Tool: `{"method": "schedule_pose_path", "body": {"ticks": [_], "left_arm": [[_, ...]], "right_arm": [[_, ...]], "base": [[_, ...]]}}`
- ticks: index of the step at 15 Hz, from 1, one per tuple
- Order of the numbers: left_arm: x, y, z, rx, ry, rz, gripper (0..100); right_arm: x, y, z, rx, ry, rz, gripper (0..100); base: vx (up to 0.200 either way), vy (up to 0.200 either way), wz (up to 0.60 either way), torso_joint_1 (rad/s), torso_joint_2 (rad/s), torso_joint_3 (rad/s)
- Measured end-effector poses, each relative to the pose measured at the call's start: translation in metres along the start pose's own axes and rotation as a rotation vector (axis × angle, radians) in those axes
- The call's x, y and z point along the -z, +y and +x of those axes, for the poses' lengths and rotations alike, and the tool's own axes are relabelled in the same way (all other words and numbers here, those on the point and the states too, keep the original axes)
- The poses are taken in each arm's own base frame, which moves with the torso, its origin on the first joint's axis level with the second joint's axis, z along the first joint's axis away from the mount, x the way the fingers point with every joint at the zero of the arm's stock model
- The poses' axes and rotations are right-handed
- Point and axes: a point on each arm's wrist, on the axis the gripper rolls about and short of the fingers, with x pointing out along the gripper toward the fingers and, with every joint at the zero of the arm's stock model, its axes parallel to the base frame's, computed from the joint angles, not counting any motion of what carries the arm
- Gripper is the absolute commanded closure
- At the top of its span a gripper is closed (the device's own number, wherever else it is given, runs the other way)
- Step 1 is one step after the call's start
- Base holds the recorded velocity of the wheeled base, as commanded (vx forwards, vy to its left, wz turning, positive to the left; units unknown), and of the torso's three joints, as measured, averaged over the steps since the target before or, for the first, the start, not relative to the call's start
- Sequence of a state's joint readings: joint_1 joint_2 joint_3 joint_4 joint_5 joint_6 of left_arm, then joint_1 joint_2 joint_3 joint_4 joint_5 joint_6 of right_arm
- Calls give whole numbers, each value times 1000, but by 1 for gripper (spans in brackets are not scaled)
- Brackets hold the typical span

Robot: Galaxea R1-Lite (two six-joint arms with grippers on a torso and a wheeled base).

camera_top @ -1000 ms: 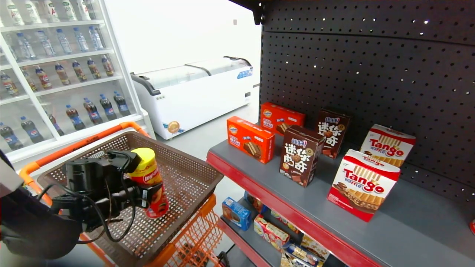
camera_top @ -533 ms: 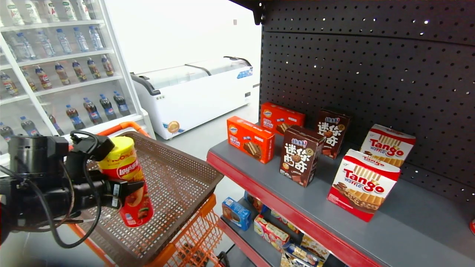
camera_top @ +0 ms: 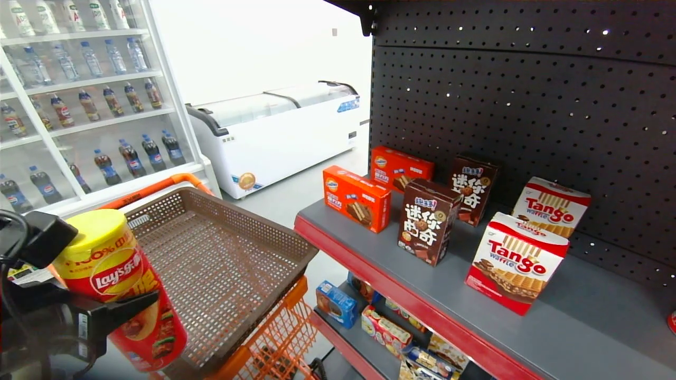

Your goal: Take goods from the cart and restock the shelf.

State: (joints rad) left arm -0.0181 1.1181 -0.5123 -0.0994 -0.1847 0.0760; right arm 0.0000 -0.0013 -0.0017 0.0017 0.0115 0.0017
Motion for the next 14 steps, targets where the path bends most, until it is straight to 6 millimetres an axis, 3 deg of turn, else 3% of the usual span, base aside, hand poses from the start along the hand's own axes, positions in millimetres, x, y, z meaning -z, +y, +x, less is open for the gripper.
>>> {"method": "schedule_pose_path", "body": {"ticks": [2,5,7,10,14], "left_arm": [[4,-3,-12,-7,-44,9,100],[29,-8,-31,-12,-80,26,100],[32,-17,-38,93,-141,63,100],[27,-26,-38,267,-203,109,100],[21,-28,-29,328,-188,111,100]], "right_arm": [[0,0,0,0,0,0,0],[0,0,0,0,0,0,0],[0,0,0,0,0,0,0],[0,0,0,0,0,0,0],[0,0,0,0,0,0,0]], "base": [[0,0,0,0,0,0],[0,0,0,0,0,0],[0,0,0,0,0,0],[0,0,0,0,0,0],[0,0,0,0,0,0]]}}
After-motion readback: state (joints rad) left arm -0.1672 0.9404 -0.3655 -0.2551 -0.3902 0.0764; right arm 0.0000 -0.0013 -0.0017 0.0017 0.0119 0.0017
